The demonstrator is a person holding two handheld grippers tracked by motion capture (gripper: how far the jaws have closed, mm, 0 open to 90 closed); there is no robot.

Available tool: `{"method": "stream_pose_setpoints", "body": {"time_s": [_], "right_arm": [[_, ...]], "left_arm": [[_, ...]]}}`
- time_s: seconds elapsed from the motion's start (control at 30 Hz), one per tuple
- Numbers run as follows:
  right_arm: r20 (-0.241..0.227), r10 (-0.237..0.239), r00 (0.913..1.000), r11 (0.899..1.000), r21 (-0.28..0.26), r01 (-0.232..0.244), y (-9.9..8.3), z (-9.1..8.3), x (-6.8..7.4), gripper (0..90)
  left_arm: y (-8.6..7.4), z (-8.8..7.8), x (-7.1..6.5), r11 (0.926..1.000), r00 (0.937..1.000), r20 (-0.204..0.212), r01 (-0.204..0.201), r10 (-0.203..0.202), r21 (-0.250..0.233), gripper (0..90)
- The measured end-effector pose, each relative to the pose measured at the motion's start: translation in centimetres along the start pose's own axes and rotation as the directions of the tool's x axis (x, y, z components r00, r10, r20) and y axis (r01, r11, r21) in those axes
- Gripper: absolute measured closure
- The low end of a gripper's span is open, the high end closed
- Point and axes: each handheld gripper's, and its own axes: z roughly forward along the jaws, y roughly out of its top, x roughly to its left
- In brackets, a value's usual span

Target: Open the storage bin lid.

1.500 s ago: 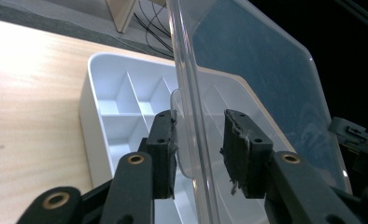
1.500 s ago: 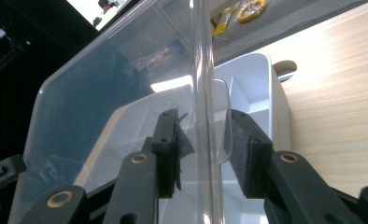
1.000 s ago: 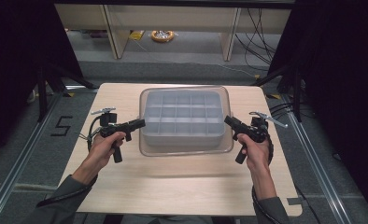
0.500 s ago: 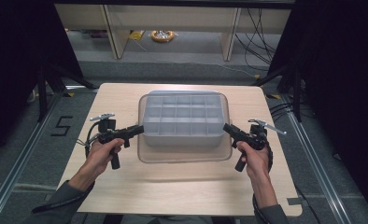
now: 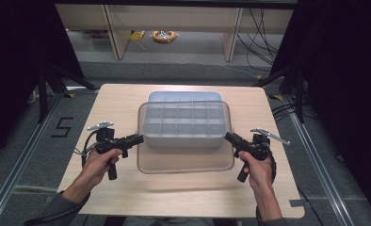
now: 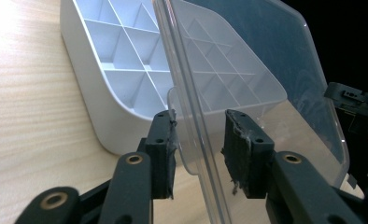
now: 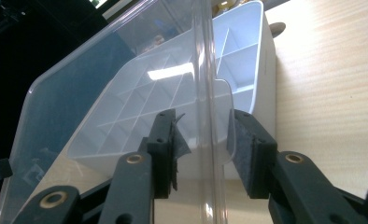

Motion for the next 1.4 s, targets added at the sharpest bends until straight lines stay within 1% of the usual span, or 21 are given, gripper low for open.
{"method": "stream_pose_setpoints", "body": {"time_s": [0.03,0.07,0.23,0.27,0.33,0.37,0.4,0.43,0.47,0.5,0.53,0.87,1.03,1.07,1.1,1.13,1.2,1.27,1.3,1.33,1.4], "right_arm": [[-0.002,-0.005,1.0,1.0,-0.002,0.005,-0.2,-0.1,0.1,63.3],[0.002,0.028,0.9996,1.0,0.008,-0.028,-0.3,-0.4,0.4,63.3],[0.009,-0.006,0.9999,1.0,0.015,0.006,-1.3,-0.9,0.6,63.1],[0.002,-0.007,1.0,1.0,0.017,0.007,-1.6,-0.9,0.6,62.9],[0.014,0.002,0.9999,1.0,0.021,-0.002,-1.9,-1.3,1.0,62.9],[0.015,-0.032,0.9994,0.999,0.017,0.032,-2.1,-1.5,0.9,62.9],[0.013,0.014,0.9998,1.0,0.027,-0.014,-2.3,-1.7,1.3,63.0],[0.008,0.008,0.9999,1.0,0.024,-0.009,-2.5,-1.8,1.4,63.0],[0.021,-0.034,0.9992,0.999,0.027,0.034,-3.0,-2.0,1.4,62.8],[0.021,-0.034,0.9992,0.999,0.027,0.034,-3.0,-2.0,1.4,62.8],[0.004,-0.017,0.9998,1.0,0.025,0.017,-3.3,-2.1,1.5,62.8],[0.041,-0.013,0.9991,0.998,0.065,0.011,-6.0,-3.4,1.8,62.0],[0.023,0.0,0.9997,0.998,0.069,-0.001,-6.8,-3.9,1.8,62.2],[0.045,-0.012,0.9989,0.997,0.076,0.008,-7.0,-4.1,1.8,62.1],[0.03,-0.012,0.9995,0.998,0.069,0.01,-7.2,-4.1,1.7,62.1],[0.049,0.001,0.9988,0.997,0.08,-0.005,-7.6,-4.4,1.7,62.1],[0.038,-0.015,0.9992,0.997,0.08,0.012,-7.7,-4.5,1.6,62.1],[0.05,0.004,0.9987,0.996,0.087,-0.008,-8.0,-4.6,1.6,62.0],[0.078,-0.035,0.9963,0.995,0.096,0.028,-8.3,-4.5,1.3,61.7],[0.077,0.015,0.9969,0.993,0.112,-0.024,-8.4,-4.6,1.5,61.6],[0.066,0.027,0.9975,0.992,0.118,-0.034,-8.6,-4.6,1.4,61.5]], "left_arm": [[-0.2,-0.2,0.0,0.9999,1.0,-0.001,0.003,-0.003,0.01,63.0],[-0.4,-0.3,0.0,0.9999,0.9999,0.0,0.012,-0.012,0.009,63.3],[-1.5,-1.0,-0.1,0.9993,0.9995,0.002,0.032,-0.032,0.017,62.4],[-1.8,-1.3,-0.1,0.9994,0.9999,0.004,0.011,-0.012,0.032,62.4],[-2.2,-1.6,-0.4,0.9996,0.9997,-0.009,0.021,-0.02,0.019,62.5],[-2.4,-1.8,-0.3,0.9995,0.9999,-0.001,0.016,-0.016,0.025,62.5],[-2.6,-2.0,-0.4,0.9995,0.9999,-0.008,0.015,-0.015,0.027,62.6],[-2.8,-2.1,-0.5,0.9997,0.9998,-0.007,0.02,-0.02,0.015,62.6],[-3.0,-2.3,-0.6,0.9997,0.9996,-0.023,0.017,-0.016,0.016,62.6],[-3.2,-2.4,-0.6,0.9996,0.9996,-0.017,0.024,-0.023,0.013,62.6],[-3.4,-2.5,-0.6,0.9998,0.9997,-0.015,0.018,-0.017,0.007,62.7],[-5.6,-3.5,-1.0,0.999,0.9995,-0.03,0.011,-0.01,0.044,62.4],[-6.3,-3.6,-1.1,0.9983,0.9992,-0.039,0.007,-0.004,0.058,62.4],[-6.4,-3.6,-1.1,0.998,0.9994,-0.035,0.007,-0.005,0.063,62.3],[-6.6,-3.6,-1.1,0.9978,0.9992,-0.039,0.004,-0.001,0.066,62.2],[-7.0,-3.5,-1.1,0.9969,0.9992,-0.04,0.003,0.0,0.079,62.1],[-7.2,-3.4,-1.0,0.9973,0.9992,-0.041,0.001,0.002,0.074,62.1],[-7.6,-3.4,-1.0,0.9958,0.9989,-0.044,-0.008,0.013,0.091,61.9],[-7.7,-3.3,-1.0,0.9944,0.9993,-0.037,-0.007,0.011,0.105,62.0],[-7.9,-3.3,-1.0,0.9942,0.9988,-0.048,-0.004,0.009,0.108,62.0],[-8.1,-3.2,-0.9,0.9927,0.9991,-0.041,-0.007,0.012,0.121,62.0]]}}
